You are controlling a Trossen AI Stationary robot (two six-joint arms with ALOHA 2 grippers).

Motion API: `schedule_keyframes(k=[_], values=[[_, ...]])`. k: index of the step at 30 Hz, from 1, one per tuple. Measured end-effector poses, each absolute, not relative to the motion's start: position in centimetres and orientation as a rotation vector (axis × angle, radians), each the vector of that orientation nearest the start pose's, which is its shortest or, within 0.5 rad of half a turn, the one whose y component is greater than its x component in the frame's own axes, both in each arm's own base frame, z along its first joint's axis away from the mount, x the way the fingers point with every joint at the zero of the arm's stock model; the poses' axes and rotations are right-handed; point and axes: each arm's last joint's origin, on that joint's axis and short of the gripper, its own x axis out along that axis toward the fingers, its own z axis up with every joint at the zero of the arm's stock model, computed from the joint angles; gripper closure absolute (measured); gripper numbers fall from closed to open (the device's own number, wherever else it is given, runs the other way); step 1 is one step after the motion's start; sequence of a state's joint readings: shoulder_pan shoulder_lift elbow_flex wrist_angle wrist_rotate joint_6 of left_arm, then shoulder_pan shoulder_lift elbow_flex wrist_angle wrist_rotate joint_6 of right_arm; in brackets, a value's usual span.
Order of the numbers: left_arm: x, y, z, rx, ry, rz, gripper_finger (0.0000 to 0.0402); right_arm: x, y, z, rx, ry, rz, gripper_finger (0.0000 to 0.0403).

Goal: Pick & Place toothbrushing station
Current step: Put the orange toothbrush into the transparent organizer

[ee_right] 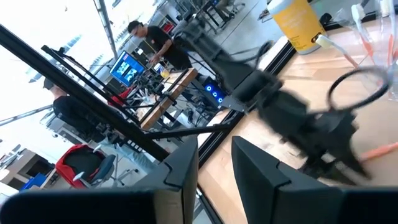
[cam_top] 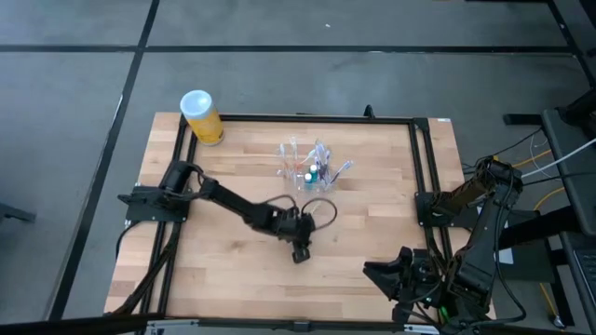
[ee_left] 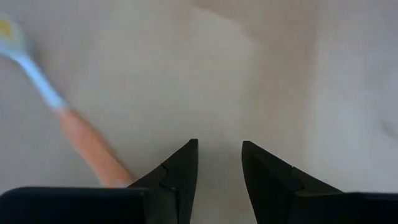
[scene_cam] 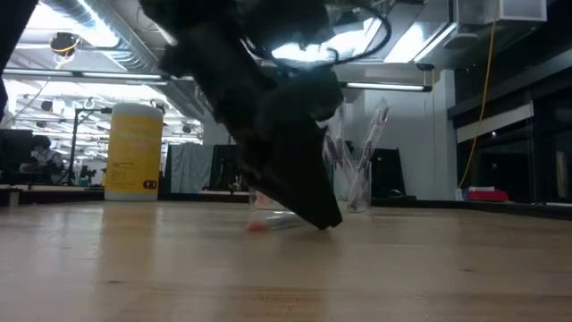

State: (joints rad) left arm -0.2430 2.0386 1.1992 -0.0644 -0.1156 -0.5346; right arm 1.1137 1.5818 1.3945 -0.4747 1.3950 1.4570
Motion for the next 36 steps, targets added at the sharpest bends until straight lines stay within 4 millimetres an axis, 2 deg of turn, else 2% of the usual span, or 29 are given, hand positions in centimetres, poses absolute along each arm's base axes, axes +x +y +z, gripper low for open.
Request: schedule_keyframes(k=[4, 6, 11, 15, 22, 25, 36], values=[[39.2, -11.2, 12.9, -0.27, 0.869, 0.166, 0.0281, 17.2, 28.5, 33.6, 0.808, -0.037, -0.35, 0.0302], [39.5, -11.0, 13.5, -0.235, 0.834, 0.219, 0.0281, 17.2, 28.5, 33.6, 0.805, -0.036, -0.35, 0.0302], [40.8, -9.2, 14.6, -0.242, 0.741, 0.292, 0.0281, 17.2, 28.5, 33.6, 0.806, -0.036, -0.35, 0.0302], [41.8, -6.8, 15.4, -0.211, 0.706, 0.339, 0.0281, 17.2, 28.5, 33.6, 0.808, -0.032, -0.348, 0.0302], [41.2, -2.6, 14.5, -0.212, 0.821, 0.496, 0.0281, 17.2, 28.5, 33.6, 0.811, -0.03, -0.346, 0.0302], [41.1, -1.9, 14.4, -0.24, 0.832, 0.503, 0.028, 17.2, 28.5, 33.6, 0.812, -0.03, -0.346, 0.0302], [41.4, -2.1, 14.6, -0.268, 0.819, 0.461, 0.028, 17.2, 28.5, 33.6, 0.803, -0.033, -0.349, 0.0302]])
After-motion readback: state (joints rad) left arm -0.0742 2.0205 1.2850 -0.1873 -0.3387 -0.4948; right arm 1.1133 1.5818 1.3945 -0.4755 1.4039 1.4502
